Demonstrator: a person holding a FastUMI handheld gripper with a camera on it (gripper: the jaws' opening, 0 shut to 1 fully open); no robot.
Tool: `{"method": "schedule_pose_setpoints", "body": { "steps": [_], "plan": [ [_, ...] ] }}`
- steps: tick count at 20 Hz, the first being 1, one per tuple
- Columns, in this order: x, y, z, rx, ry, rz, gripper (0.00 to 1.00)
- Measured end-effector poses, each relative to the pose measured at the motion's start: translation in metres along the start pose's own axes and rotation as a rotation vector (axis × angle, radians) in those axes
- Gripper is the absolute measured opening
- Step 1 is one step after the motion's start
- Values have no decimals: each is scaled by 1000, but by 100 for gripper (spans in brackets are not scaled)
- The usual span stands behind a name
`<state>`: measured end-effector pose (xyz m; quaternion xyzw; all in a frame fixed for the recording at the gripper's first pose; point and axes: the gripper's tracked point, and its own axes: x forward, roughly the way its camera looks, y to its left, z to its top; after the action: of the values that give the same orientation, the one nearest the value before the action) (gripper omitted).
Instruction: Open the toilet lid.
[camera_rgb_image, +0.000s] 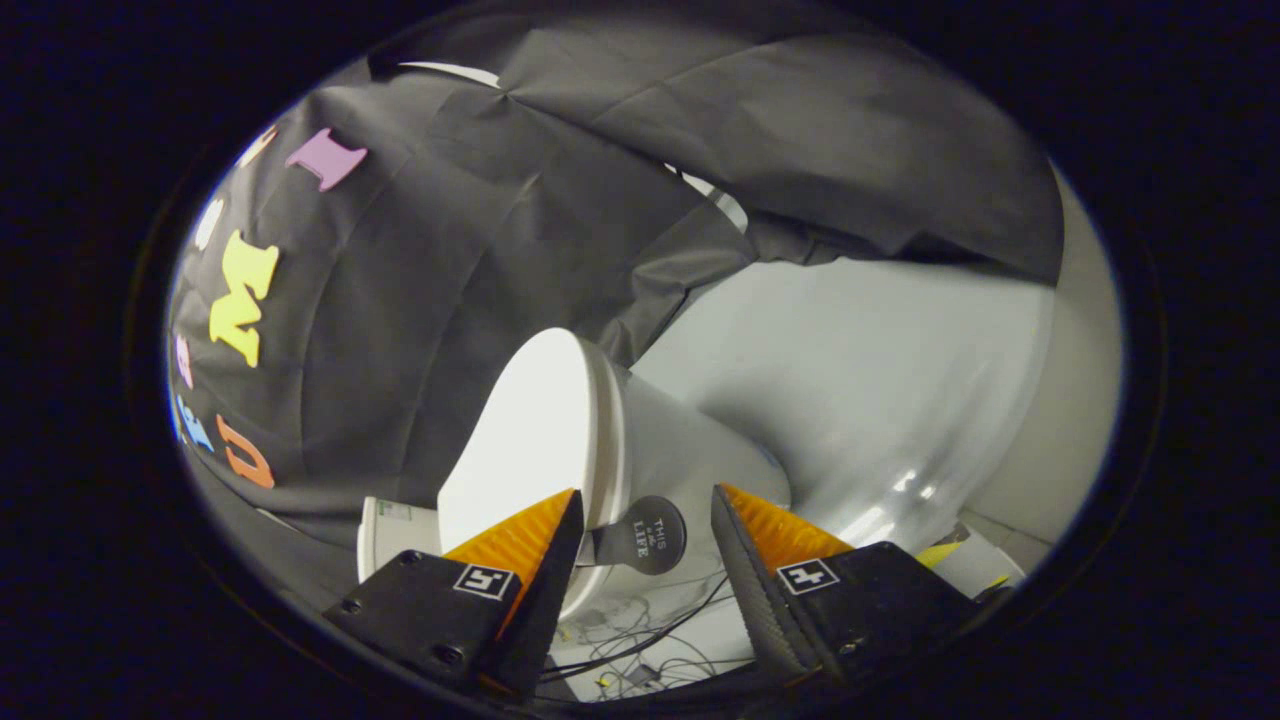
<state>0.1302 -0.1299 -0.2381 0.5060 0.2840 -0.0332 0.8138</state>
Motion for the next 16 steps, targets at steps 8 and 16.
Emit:
{"method": "schedule_pose_setpoints", "body": {
  "steps": [8, 16],
  "plan": [
    [6, -4, -8, 37, 41, 15, 38],
    [-1, -1, 0, 61, 30, 74, 9]
  ]
}}
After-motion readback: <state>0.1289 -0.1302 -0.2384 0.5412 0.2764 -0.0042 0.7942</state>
